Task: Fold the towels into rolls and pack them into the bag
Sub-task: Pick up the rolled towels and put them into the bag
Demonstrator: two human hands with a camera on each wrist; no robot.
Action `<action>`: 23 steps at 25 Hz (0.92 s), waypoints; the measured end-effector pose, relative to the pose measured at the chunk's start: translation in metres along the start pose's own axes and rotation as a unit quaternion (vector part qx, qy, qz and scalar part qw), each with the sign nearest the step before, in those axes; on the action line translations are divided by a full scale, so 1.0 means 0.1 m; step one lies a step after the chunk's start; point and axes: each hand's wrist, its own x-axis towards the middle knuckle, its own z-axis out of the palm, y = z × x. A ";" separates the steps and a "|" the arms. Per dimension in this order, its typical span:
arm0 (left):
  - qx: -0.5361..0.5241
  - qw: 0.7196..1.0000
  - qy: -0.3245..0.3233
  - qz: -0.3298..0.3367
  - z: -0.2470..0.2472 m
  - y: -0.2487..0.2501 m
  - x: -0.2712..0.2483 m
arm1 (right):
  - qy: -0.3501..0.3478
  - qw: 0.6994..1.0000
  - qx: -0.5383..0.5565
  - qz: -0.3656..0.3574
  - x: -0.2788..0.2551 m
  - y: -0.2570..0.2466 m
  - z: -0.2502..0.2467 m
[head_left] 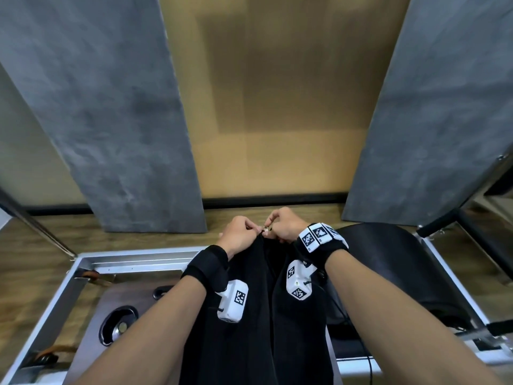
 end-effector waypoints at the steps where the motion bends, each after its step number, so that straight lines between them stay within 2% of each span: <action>1: -0.039 0.999 -0.005 0.004 -0.01 0.01 -0.01 | 0.008 1.000 0.005 -0.012 0.00 0.00 0.00; 6: -0.097 0.994 -0.052 -0.016 -0.10 0.11 -0.05 | 0.115 0.990 0.012 -0.084 0.02 -0.05 -0.02; 9: -0.153 0.986 -0.055 -0.034 -0.12 0.16 -0.03 | 0.160 0.979 0.021 -0.125 -0.01 -0.08 -0.06; 11: -0.203 0.978 -0.035 -0.040 -0.11 0.16 -0.03 | 0.174 0.973 0.026 -0.150 -0.04 -0.09 -0.05; 16: -0.351 0.934 0.018 -0.065 -0.07 0.16 -0.14 | 0.213 0.960 0.042 -0.179 -0.19 -0.04 -0.01; 20: -0.357 0.930 0.065 -0.062 -0.06 0.22 -0.15 | 0.219 0.952 0.047 -0.210 -0.39 -0.01 0.09; 23: -0.328 0.937 0.104 -0.060 -0.02 0.23 -0.15 | 0.201 0.951 0.046 -0.233 -0.61 0.02 0.15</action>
